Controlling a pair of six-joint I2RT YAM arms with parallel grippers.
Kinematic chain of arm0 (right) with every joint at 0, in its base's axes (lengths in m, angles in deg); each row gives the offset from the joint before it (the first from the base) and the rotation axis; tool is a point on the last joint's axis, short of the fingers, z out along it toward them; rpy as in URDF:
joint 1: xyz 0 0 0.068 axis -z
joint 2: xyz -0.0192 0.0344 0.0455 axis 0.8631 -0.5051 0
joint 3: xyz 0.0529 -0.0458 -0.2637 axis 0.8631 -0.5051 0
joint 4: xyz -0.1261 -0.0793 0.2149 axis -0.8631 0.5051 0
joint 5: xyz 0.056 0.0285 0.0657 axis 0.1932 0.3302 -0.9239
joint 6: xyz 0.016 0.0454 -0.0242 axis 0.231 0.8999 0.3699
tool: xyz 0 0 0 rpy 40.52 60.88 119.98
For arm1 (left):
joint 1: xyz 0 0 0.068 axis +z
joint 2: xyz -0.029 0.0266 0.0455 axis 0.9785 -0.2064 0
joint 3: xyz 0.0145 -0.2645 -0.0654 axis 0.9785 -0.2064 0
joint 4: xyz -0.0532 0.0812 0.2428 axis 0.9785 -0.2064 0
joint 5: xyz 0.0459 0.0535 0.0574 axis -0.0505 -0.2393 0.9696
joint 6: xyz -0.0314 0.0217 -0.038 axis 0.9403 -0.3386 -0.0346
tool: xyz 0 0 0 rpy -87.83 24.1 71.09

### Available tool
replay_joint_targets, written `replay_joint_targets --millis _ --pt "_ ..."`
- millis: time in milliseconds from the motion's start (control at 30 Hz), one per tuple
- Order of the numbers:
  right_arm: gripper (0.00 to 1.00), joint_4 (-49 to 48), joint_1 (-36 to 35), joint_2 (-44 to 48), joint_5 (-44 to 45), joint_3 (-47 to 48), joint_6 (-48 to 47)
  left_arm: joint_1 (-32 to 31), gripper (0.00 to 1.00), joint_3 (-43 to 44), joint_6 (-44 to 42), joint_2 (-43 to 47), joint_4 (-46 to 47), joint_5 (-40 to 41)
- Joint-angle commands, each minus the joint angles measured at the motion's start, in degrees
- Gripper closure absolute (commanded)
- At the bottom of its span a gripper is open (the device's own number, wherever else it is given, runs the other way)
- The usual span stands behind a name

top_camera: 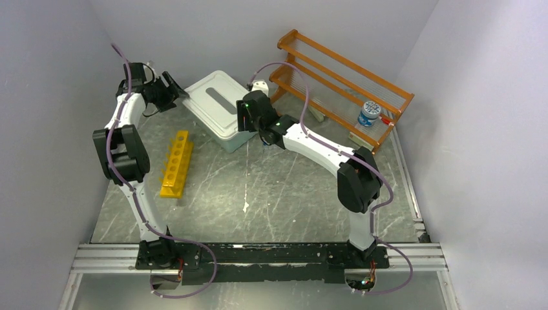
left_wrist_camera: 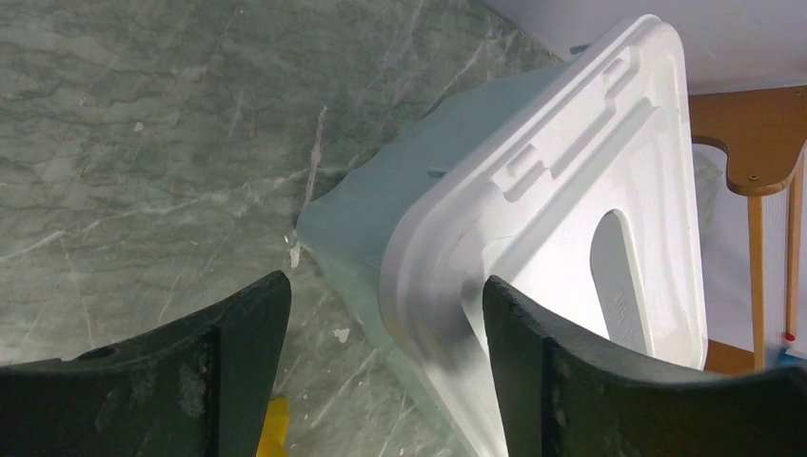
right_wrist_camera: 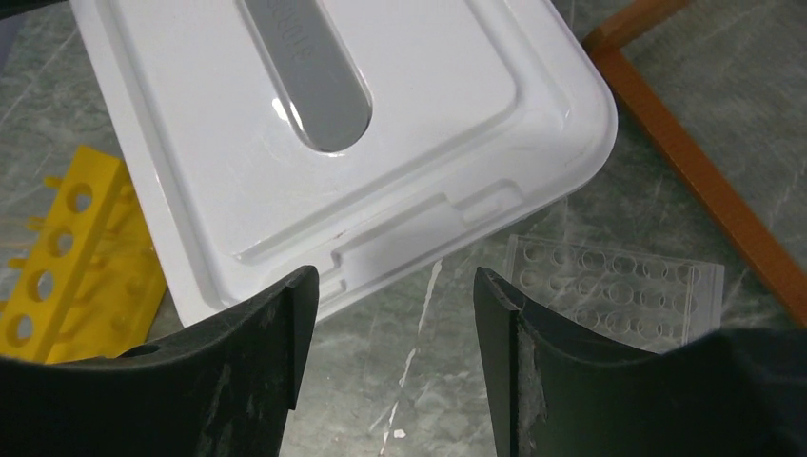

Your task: Organize the chemistry lab equipment

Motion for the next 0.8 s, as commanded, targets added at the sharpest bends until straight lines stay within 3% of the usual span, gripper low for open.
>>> replay_joint_targets --millis 0,333,567,767 --pt "0.36 2.1 0.5 -2.9 1.9 3.2 0.5 -0.3 0.22 4.3 -2.9 4.5 -4.4 1.6" --pt "0.41 4.6 0.6 2.0 0.2 2.3 -1.3 -0.3 0.19 5.6 -7.1 18.0 -10.2 4.5" --pt "0.48 4.6 0.6 12.0 -1.2 -10.5 0.7 -0.5 0.20 -2.4 -8.1 31.2 -8.6 3.5" --pt "0.63 4.5 0.5 16.8 -1.2 -21.3 3.5 -9.8 0.21 -10.8 -9.4 43.0 -4.5 5.2"
